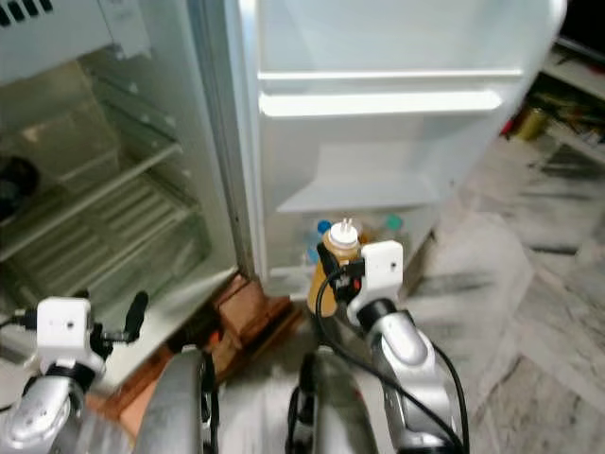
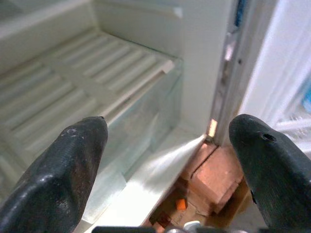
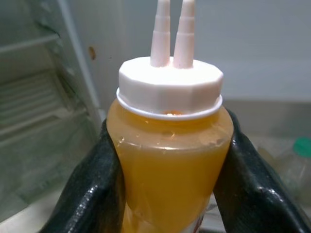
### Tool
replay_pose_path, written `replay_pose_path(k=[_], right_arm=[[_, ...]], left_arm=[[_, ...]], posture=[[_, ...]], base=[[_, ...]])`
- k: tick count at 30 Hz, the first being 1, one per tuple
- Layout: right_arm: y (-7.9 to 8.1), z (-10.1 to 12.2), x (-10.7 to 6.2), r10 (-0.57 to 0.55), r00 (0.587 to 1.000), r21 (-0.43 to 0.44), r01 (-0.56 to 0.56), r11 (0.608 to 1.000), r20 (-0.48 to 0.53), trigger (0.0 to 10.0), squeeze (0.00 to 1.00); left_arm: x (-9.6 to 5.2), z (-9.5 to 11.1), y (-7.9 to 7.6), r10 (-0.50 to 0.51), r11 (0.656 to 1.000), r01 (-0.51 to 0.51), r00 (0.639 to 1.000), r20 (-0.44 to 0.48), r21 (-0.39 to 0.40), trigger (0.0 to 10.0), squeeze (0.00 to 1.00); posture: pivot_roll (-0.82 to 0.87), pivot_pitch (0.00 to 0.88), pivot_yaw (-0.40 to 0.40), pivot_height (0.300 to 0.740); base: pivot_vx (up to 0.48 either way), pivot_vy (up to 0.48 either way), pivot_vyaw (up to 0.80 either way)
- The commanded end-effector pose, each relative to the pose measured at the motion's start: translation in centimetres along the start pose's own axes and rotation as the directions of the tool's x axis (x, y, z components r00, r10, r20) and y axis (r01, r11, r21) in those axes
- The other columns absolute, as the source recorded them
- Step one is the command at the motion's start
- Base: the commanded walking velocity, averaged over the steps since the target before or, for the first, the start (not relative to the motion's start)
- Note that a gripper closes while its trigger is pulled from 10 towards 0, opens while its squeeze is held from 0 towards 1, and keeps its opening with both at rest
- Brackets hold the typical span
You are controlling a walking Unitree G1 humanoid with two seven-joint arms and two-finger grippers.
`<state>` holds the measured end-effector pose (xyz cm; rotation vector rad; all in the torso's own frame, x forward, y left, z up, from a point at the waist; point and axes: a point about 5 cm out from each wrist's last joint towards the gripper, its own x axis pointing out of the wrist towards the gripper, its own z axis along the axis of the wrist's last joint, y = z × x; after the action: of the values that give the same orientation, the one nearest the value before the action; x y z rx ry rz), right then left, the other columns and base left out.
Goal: Restocking fridge
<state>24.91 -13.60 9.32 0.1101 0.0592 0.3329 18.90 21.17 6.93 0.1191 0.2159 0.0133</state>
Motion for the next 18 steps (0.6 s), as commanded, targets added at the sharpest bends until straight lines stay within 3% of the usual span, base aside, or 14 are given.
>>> replay_pose_path(k=[1, 14, 18], right_arm=[[0.03, 0.51, 0.34, 0.018, 1.0, -0.021, -0.017, 1.0, 0.02, 10.0, 0.0], [0.07, 0.84, 1.04, 0.044, 0.998, -0.054, -0.042, 0.998, 0.04, 10.0, 0.0], [0.19, 0.85, 1.15, 0.052, 0.998, -0.062, -0.049, 0.997, 0.045, 10.0, 0.0]], left_arm=[[-0.07, -0.34, -0.11, -0.001, 1.0, 0.001, 1.0, -0.019, -0.001, 10.0, 0.0], [0.22, -0.21, -0.4, -0.023, 1.0, 0.023, 1.0, -0.001, -0.007, 10.0, 0.0], [0.29, -0.08, -0.53, -0.035, 0.999, 0.035, 0.999, 0.012, -0.011, 10.0, 0.0]], posture=[[0.09, 0.151, -0.072, 0.63], [0.09, 0.155, -0.072, 0.63], [0.09, 0.155, -0.072, 0.63]], base=[[0.0, 0.0, 0.0], [0.0, 0.0, 0.0], [0.331, 0.0, 0.0]])
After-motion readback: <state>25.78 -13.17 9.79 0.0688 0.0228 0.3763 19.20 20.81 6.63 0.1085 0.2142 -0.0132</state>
